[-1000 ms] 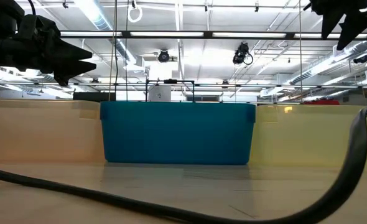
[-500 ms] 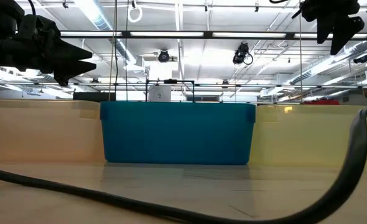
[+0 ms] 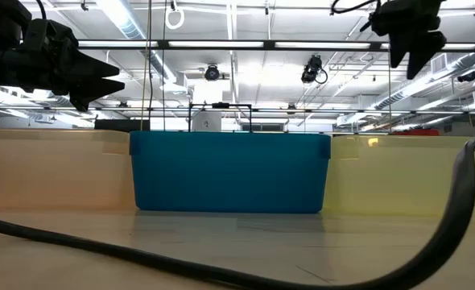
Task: Pick & Place Markers
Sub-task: Put the orange marker into the yellow bin
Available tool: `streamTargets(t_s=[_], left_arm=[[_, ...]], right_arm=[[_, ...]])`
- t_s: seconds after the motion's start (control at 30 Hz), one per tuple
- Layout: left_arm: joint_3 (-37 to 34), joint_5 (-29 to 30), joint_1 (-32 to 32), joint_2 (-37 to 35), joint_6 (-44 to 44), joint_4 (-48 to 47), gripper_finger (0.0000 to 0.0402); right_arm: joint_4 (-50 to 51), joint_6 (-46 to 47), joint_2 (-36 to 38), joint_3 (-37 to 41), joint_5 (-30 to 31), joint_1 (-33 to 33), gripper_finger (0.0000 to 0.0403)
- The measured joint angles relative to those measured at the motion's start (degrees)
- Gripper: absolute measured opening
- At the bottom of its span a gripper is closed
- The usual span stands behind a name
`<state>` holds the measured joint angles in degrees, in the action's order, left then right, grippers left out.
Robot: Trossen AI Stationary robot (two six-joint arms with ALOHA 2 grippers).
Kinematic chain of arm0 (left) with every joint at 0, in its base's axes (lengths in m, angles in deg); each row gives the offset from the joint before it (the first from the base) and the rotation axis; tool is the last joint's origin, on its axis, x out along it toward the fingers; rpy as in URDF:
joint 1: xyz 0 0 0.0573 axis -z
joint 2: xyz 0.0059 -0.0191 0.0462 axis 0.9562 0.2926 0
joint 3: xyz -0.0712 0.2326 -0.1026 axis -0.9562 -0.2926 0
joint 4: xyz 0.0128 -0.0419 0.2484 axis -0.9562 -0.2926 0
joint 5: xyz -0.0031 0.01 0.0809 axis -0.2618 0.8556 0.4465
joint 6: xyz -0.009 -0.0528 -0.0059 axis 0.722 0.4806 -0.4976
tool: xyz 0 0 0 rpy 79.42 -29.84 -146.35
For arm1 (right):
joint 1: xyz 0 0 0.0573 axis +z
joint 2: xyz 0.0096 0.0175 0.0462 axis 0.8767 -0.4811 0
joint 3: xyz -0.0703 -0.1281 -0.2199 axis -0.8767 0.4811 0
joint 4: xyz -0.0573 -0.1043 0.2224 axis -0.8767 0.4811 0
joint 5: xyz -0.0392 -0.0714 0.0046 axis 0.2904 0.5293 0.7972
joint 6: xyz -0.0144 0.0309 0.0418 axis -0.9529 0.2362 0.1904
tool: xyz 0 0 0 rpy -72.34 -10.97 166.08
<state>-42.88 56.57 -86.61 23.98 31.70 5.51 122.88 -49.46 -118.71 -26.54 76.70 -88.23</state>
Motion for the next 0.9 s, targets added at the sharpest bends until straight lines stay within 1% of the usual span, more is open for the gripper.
streamTargets(t_s=[0.23, 0.6, 0.9], left_arm=[[0.0, 0.0, 0.0, 0.0, 0.0, 0.0, 0.0222], [0.0, 0.0, 0.0, 0.0, 0.0, 0.0, 0.0222], [0.0, 0.0, 0.0, 0.0, 0.0, 0.0, 0.0222]], right_arm=[[-2.9, -0.6, -4.3, -0.7, 0.2, -1.9, 0.0378], [-3.0, -7.1, -13.5, -11.3, 1.1, -10.3, 0.0378], [-3.0, -11.5, -20.9, -16.7, 1.1, -16.4, 0.0378]])
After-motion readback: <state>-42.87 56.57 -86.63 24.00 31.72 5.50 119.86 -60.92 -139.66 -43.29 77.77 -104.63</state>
